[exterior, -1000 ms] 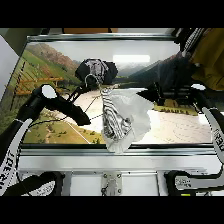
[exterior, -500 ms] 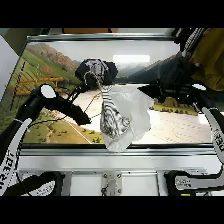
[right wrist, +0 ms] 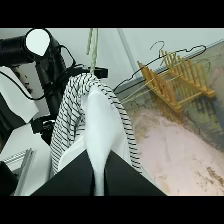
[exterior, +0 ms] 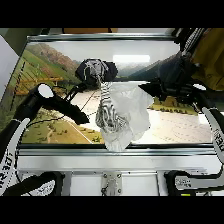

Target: Fold the clothes and pants, and hang the long-sleeved shirts on hangers.

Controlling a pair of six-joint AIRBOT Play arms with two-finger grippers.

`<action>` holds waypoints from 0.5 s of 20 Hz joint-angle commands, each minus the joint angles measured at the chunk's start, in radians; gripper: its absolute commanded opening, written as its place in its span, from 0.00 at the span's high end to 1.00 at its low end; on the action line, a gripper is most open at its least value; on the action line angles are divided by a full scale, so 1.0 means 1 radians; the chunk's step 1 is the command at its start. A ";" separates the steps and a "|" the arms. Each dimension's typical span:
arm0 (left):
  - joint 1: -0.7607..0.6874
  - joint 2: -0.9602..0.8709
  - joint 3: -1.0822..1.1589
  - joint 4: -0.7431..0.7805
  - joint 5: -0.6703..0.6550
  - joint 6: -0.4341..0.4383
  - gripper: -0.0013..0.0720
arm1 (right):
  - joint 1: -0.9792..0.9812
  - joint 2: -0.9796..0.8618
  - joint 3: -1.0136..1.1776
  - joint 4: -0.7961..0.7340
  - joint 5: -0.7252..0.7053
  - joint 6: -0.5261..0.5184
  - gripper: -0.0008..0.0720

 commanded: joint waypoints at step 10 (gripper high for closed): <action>0.145 0.166 0.001 -0.019 0.070 -0.073 0.38 | -0.009 0.015 0.000 -0.045 -0.017 0.026 0.97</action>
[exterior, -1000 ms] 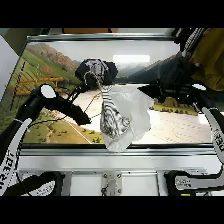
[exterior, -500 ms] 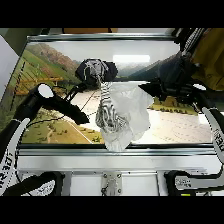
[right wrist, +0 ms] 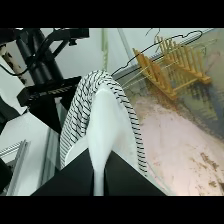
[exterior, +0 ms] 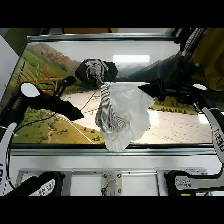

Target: Fold the clothes and pants, and hang the long-sleeved shirts on hangers.

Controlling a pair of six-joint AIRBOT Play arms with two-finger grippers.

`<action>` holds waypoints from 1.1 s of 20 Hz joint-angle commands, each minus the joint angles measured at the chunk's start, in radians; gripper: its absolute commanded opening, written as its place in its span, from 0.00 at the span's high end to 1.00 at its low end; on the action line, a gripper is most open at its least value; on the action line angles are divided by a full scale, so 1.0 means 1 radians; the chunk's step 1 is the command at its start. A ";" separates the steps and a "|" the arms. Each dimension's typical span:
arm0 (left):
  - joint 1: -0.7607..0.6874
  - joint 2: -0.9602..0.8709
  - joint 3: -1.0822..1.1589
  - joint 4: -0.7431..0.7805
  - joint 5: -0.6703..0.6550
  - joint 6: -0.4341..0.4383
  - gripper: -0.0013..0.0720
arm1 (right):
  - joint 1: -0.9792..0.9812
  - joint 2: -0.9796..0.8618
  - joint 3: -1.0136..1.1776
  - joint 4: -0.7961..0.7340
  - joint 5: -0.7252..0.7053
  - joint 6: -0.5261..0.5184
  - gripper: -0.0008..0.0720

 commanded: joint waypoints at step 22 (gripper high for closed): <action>-0.056 -0.005 -0.520 -0.941 0.554 0.153 0.06 | -0.054 0.131 0.000 0.141 0.028 0.041 0.97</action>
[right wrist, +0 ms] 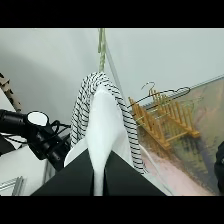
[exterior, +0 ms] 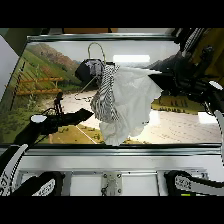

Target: Fold the clothes and pants, and hang the long-sleeved shirts on hangers.

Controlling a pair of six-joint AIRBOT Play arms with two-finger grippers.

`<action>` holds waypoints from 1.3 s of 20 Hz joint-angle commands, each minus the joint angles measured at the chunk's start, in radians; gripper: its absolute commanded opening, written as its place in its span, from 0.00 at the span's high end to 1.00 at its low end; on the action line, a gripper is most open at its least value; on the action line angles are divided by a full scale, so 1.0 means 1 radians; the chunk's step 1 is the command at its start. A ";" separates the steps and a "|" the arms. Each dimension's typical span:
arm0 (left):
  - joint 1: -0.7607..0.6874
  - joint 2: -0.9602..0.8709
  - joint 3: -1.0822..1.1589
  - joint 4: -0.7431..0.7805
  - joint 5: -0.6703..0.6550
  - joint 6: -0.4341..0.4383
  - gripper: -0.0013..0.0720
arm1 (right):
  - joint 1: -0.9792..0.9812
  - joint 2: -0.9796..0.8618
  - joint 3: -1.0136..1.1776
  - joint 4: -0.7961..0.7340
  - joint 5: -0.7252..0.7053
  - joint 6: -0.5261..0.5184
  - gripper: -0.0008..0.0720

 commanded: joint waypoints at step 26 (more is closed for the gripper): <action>0.282 0.123 0.133 0.275 -0.050 -0.222 0.97 | -0.001 0.085 0.000 -0.085 -0.140 0.026 0.97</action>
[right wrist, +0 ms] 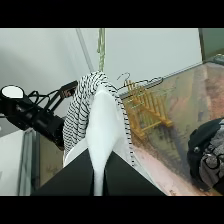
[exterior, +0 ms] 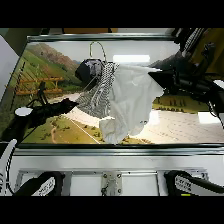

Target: Fold the clothes and pants, and hang the long-sleeved shirts on hangers.

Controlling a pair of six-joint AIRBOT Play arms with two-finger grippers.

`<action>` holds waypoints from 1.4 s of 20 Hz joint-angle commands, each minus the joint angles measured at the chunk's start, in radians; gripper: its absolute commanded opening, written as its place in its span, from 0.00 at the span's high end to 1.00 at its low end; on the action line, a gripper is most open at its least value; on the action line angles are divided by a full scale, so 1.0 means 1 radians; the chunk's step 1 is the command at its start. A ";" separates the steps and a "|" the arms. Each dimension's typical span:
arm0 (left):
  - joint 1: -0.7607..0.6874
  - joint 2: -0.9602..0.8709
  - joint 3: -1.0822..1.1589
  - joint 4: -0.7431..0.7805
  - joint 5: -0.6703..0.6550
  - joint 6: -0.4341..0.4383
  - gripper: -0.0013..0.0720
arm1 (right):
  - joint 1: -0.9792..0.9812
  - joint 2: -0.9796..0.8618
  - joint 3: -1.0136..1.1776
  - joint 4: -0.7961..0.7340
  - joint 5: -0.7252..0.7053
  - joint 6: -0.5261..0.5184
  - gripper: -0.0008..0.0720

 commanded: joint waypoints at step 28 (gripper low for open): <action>0.094 0.124 0.782 0.421 -0.350 -0.279 0.97 | -0.021 0.085 -0.002 -0.338 0.106 0.161 0.97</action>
